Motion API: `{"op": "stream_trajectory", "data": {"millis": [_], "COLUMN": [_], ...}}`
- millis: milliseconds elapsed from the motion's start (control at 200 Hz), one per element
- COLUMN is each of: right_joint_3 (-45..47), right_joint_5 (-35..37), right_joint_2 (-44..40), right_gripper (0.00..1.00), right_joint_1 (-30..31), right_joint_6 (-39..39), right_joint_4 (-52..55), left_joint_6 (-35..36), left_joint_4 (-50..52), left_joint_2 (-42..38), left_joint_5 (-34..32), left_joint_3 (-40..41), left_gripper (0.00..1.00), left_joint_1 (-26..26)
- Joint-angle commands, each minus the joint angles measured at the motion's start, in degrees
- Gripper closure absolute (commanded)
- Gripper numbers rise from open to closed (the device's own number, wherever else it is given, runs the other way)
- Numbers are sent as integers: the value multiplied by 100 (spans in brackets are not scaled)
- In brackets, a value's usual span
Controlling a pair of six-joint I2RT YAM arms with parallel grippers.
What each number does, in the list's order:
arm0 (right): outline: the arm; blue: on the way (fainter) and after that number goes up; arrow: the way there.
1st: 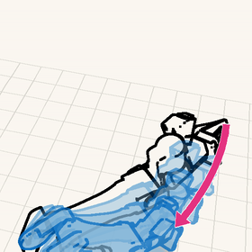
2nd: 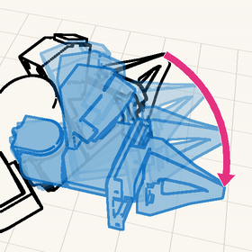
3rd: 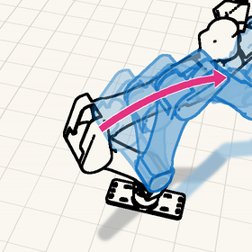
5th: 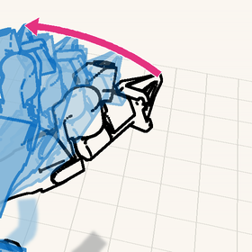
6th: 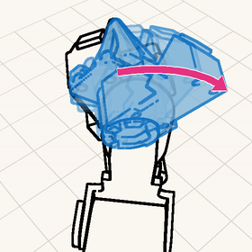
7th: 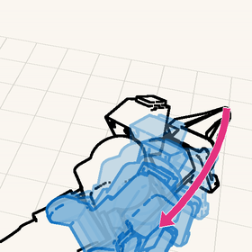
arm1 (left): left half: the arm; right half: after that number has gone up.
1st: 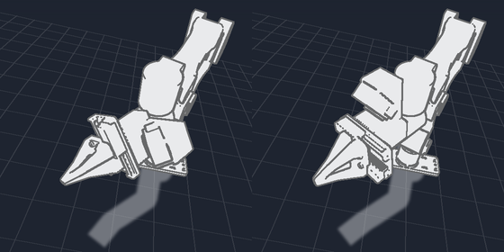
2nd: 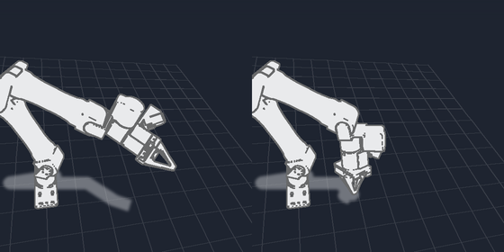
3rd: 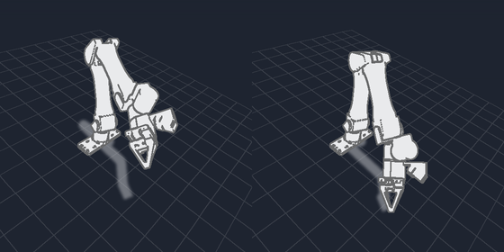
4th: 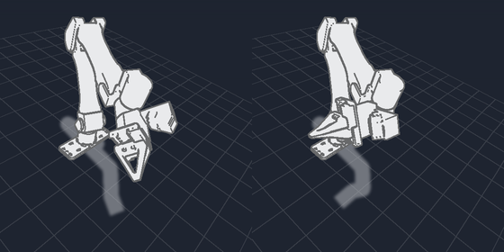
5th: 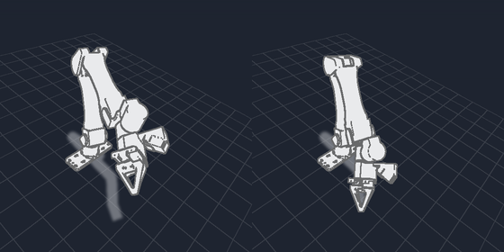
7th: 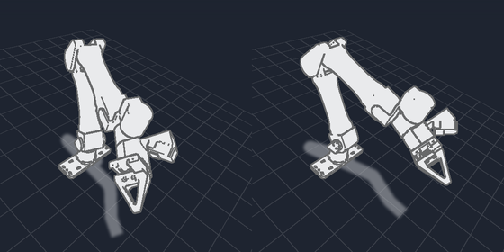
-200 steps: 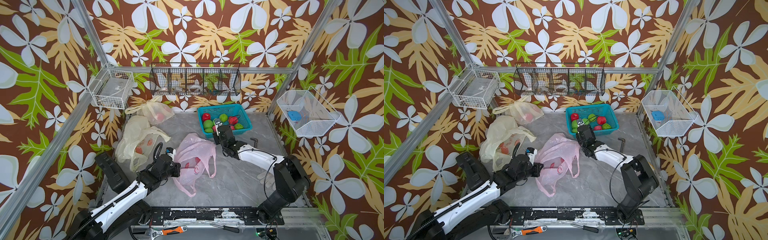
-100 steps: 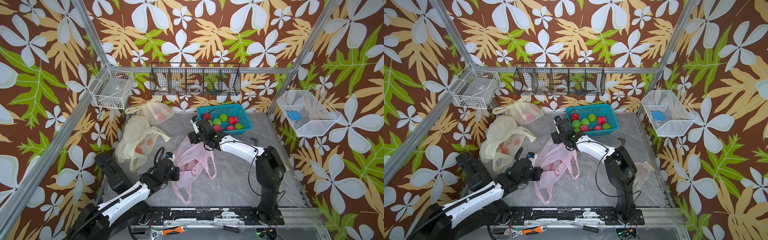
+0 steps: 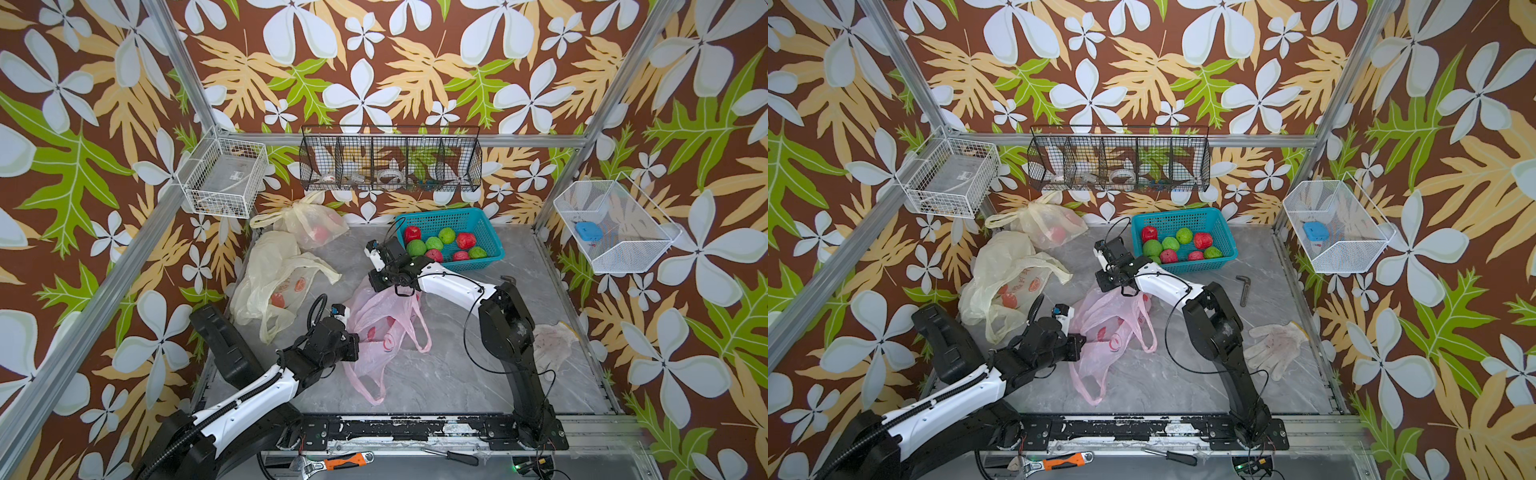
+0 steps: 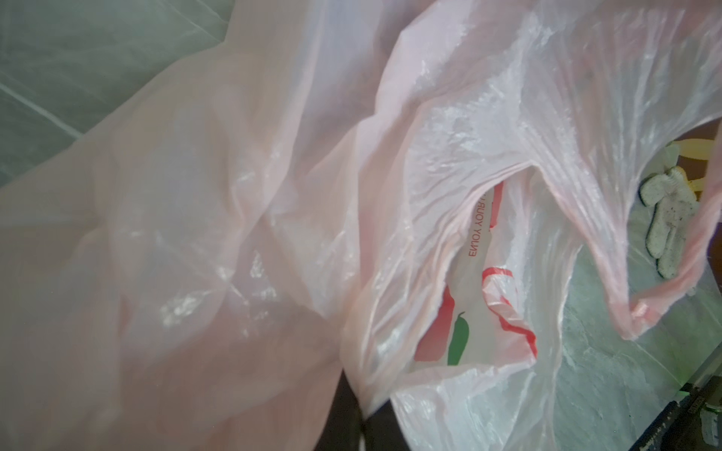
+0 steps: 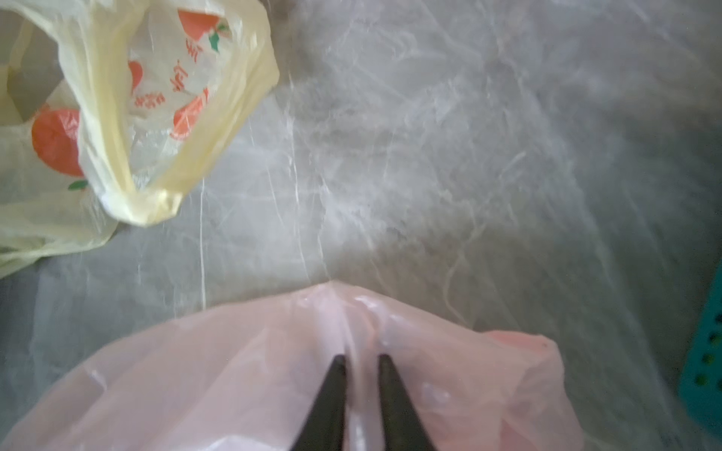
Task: Untie the knot of a plastic bag & take out the apple
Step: Adjust the plastic bag at the center of the board, then pick up the apple from the plastic bag.
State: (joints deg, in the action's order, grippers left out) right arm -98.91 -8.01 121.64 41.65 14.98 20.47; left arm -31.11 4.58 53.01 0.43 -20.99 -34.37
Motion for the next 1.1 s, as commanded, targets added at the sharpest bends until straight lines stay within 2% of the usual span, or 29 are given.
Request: {"op": "stream_trajectory", "data": {"millis": [0, 295, 320, 425, 470, 515, 686, 831, 956, 1096], "right_joint_3": [583, 2317, 2428, 2748, 2897, 3061, 3614, 4385, 4780, 4499], "right_joint_5": [-150, 479, 534, 783, 998, 1283, 2224, 2383, 2257, 2198], "right_joint_2": [-714, -2670, -2763, -3060, -3255, -3480, -4361, -4753, -4359, -3452], "right_gripper": [99, 100, 95, 57, 49, 45, 42, 46, 54, 55], "right_joint_1": [43, 203, 203, 248, 320, 445, 990, 1484, 1979, 2306], "right_joint_6": [74, 150, 182, 311, 316, 269, 327, 894, 1447, 1622], "right_joint_4": [-701, -1780, -1797, -1686, -1631, -1595, -1364, -1557, -1944, -1971], "left_joint_6": [28, -207, -239, -365, -416, -447, -553, -598, -630, -658], "left_joint_4": [111, -17, -53, -261, -335, -404, -573, -675, -669, -593], "left_joint_2": [-212, -469, -444, -349, -294, -234, -13, 91, 128, 75], "left_joint_5": [-81, 94, 127, 267, 319, 369, 505, 606, 673, 709], "left_joint_3": [-2, 161, 167, 192, 184, 175, 106, 102, 107, 137], "left_gripper": [100, 100, 100, 100, 100, 100, 100, 100, 100, 100], "left_joint_1": [10, 9, 9, 9, 9, 9, 9, 9, 9, 9]}}
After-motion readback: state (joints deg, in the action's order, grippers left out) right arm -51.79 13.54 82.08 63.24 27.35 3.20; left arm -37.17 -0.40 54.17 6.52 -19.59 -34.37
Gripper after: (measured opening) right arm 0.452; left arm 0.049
